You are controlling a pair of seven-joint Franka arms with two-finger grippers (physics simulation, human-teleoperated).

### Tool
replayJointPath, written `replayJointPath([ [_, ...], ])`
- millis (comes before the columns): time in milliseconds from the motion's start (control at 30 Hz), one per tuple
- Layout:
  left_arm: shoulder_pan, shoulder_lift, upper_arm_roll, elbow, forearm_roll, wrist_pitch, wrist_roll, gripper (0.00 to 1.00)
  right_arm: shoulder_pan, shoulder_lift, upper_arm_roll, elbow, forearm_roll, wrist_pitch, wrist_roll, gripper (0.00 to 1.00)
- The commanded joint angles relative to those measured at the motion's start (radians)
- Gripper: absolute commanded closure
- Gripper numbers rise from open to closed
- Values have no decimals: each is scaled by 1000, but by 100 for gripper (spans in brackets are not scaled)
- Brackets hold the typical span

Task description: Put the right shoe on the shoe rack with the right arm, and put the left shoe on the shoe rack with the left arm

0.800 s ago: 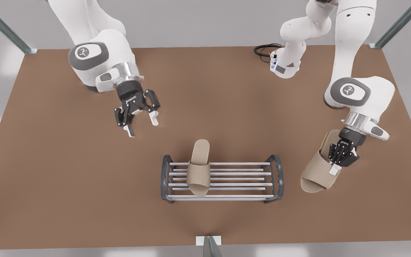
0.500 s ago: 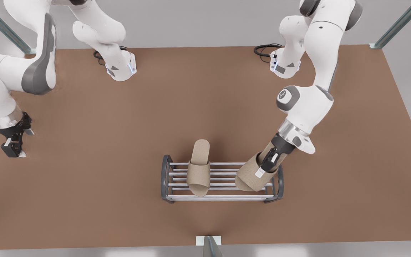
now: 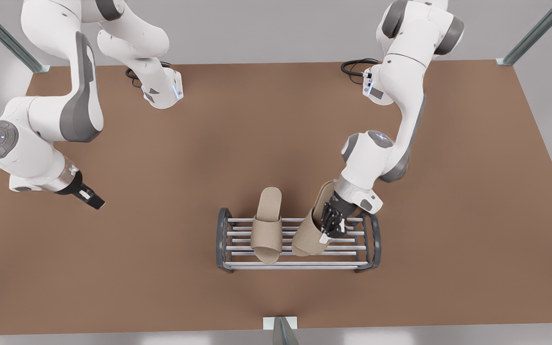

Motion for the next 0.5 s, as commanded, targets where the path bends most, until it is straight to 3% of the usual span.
replayJointPath([
  [0, 6, -22, 0, -51, 84, 91, -804, 79, -1, 0, 0, 0, 3, -1, -552, 0],
  [167, 6, -24, 0, -114, 245, 134, -784, 79, -3, 2, 0, 0, 4, 7, -554, 0],
  [467, 6, -26, 0, -145, 265, 155, -784, 75, -3, 11, 0, 1, 6, 7, -555, 0],
])
